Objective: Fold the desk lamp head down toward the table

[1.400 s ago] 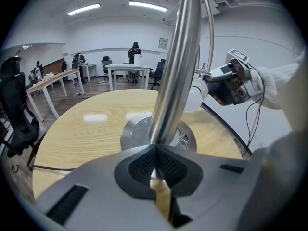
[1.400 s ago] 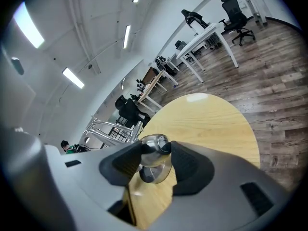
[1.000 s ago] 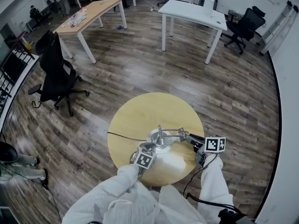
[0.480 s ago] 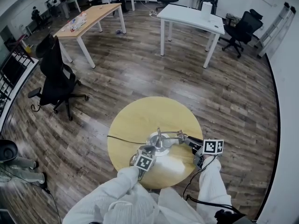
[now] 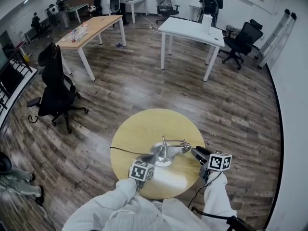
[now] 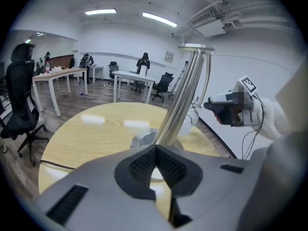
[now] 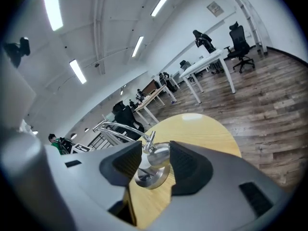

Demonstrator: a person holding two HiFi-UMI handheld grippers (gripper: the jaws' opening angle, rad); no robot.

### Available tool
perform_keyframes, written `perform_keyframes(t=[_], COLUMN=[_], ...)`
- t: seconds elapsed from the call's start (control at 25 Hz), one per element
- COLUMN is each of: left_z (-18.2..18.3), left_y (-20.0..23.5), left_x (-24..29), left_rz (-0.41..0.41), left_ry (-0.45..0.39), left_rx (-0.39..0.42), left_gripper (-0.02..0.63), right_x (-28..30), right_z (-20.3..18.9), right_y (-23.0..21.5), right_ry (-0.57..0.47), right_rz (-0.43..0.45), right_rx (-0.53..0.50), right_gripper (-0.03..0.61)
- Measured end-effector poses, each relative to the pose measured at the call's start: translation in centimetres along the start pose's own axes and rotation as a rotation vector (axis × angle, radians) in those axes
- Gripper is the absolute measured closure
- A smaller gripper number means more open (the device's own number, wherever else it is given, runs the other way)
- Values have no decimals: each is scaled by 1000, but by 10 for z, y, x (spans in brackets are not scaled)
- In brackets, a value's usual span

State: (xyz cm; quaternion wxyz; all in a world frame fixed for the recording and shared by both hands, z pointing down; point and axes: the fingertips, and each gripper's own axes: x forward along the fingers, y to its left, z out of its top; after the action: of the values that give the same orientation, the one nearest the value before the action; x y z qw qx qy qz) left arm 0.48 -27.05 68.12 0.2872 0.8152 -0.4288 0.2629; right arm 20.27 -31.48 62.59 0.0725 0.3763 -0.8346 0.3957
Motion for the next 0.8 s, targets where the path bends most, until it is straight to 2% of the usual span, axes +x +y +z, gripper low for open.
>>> perform_keyframes(t=[0.12, 0.24, 0.48, 0.64, 0.8], left_z=[19, 21, 10, 4, 14], left_y=[-7, -19, -49, -52, -41], left_x=[-21, -31, -41, -49, -64], left_rz=[-7, -24, -77, -83, -74], left_ry=[-97, -137, -140, -144, -214], left_rx=[-46, -57, -19, -12, -37], left_gripper=[615, 615, 615, 615, 615], right_x=[-5, 8, 40, 37, 27], right_z=[-7, -32, -76, -75, -62], right_y=[26, 56, 91, 98, 109], right_ry=[-16, -40, -27, -43, -108], right_rz=[-86, -118, -134, -188, -211], right_rx=[-82, -65, 0, -32, -16], right_gripper=[431, 549, 562, 565, 565])
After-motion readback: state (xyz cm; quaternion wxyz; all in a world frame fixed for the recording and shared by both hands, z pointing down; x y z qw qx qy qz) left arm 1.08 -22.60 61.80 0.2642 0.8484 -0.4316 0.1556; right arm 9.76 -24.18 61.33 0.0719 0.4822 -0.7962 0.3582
